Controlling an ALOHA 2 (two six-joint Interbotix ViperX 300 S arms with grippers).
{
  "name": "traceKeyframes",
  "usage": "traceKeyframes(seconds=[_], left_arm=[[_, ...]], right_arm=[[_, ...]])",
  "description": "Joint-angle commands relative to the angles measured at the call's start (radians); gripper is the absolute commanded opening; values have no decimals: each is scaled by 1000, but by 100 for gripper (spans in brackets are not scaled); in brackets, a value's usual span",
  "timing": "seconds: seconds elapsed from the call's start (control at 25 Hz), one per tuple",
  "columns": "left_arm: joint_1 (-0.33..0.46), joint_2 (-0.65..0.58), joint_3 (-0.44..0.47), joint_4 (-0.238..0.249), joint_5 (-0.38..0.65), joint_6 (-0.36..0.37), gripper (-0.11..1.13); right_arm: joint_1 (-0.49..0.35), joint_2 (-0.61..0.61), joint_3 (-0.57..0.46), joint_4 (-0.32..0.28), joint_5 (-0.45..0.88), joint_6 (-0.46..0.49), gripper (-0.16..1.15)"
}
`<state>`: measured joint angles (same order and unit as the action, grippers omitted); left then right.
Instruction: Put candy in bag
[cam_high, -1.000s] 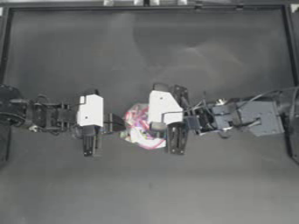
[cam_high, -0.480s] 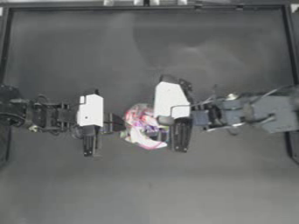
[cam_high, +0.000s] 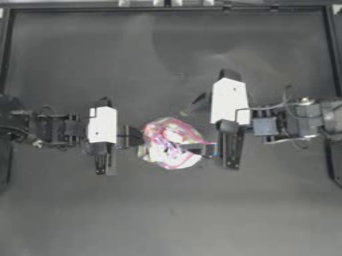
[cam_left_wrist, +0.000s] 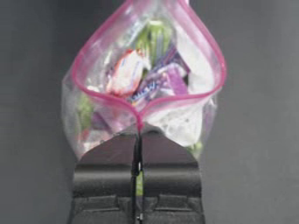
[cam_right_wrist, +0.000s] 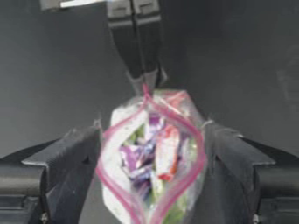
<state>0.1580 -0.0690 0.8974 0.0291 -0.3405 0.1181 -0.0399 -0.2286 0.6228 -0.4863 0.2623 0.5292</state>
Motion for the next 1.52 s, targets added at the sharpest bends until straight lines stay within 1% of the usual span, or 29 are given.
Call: traceKeyframes(seconds=[0.04, 0.48, 0.88, 1.12, 1.32, 1.36, 1.44, 1.52], left_arm=[[8, -75, -20, 0, 8, 5, 3], [12, -143, -17, 2, 57, 12, 3], [5, -183, -5, -2, 112, 12, 3], [2, -202, 17, -3, 114, 11, 3], [2, -192, 28, -11, 115, 9, 4], [2, -190, 28, -11, 115, 9, 5], [2, -186, 28, -11, 115, 9, 12], [-3, -181, 25, -11, 114, 9, 27]], right_arm=[[3, -61, 14, -8, -2, 2, 97], [2, -167, 80, 0, 0, 8, 97], [2, -176, 101, 8, -3, 8, 97], [3, -176, 103, 8, -5, 8, 97], [3, -176, 104, 8, -6, 9, 97], [3, -176, 104, 8, -6, 9, 97], [3, -176, 104, 8, -6, 9, 97], [3, -176, 104, 12, -9, 9, 97]])
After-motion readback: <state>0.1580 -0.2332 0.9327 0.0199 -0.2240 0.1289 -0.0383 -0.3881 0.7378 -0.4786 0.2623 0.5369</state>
